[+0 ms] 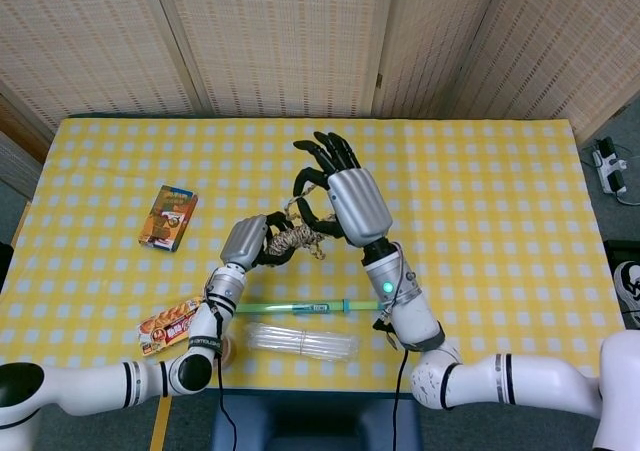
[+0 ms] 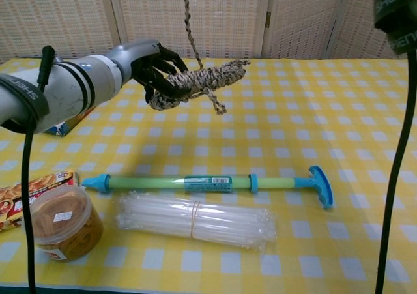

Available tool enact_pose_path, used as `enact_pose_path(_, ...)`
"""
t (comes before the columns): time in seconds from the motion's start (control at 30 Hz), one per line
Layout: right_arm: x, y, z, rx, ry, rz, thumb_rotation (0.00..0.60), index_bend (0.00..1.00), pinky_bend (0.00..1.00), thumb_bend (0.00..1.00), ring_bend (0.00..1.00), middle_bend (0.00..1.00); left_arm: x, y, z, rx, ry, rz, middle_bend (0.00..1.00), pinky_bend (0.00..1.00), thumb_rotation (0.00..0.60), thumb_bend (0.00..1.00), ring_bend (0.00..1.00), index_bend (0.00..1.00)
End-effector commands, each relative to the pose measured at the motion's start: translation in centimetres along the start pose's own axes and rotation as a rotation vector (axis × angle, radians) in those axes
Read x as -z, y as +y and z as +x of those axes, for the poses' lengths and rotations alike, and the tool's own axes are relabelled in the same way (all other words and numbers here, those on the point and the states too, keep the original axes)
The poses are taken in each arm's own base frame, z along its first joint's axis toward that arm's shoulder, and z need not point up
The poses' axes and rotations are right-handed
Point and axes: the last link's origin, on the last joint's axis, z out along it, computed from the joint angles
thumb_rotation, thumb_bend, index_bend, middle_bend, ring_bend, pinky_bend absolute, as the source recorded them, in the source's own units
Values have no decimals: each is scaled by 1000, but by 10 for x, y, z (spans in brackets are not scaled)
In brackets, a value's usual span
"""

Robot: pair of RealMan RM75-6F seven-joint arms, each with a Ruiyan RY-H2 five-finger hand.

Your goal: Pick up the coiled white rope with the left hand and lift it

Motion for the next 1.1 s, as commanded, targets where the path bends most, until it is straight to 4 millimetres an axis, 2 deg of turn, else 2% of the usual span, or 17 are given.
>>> enact_pose_path(0.03,6,-5,-3,8,-28,29,600,617,0,590,61,192,-4,-1,3,38,21,32,677,712,600,554,655,693)
enact_pose_path(0.17,18,-7,-6,20,-45,53,600,617,0,590,63,192,-10,-4,13,128,76,80,682,712,600,554,660,694)
enact_pose_path(0.3,34,1,-6,28,-53,53,600,622,0,590,65,194,-15,-10,28,267,108,126,684,712,600,554,662,693)
enact_pose_path(0.43,51,20,-6,9,-67,19,600,626,0,593,65,199,-16,-16,46,436,128,146,684,712,600,555,664,694)
enact_pose_path(0.73,86,79,-13,14,-149,-118,600,631,0,595,65,201,-9,-22,89,748,149,126,684,712,600,561,664,694)
enact_pose_path(0.93,91,104,-22,-4,-190,-183,600,634,0,606,64,202,0,-21,106,839,130,79,684,712,600,565,663,694)
enact_pose_path(1.1,91,115,-31,3,-223,-211,600,635,0,610,67,202,9,-14,112,955,76,37,684,712,600,565,661,694)
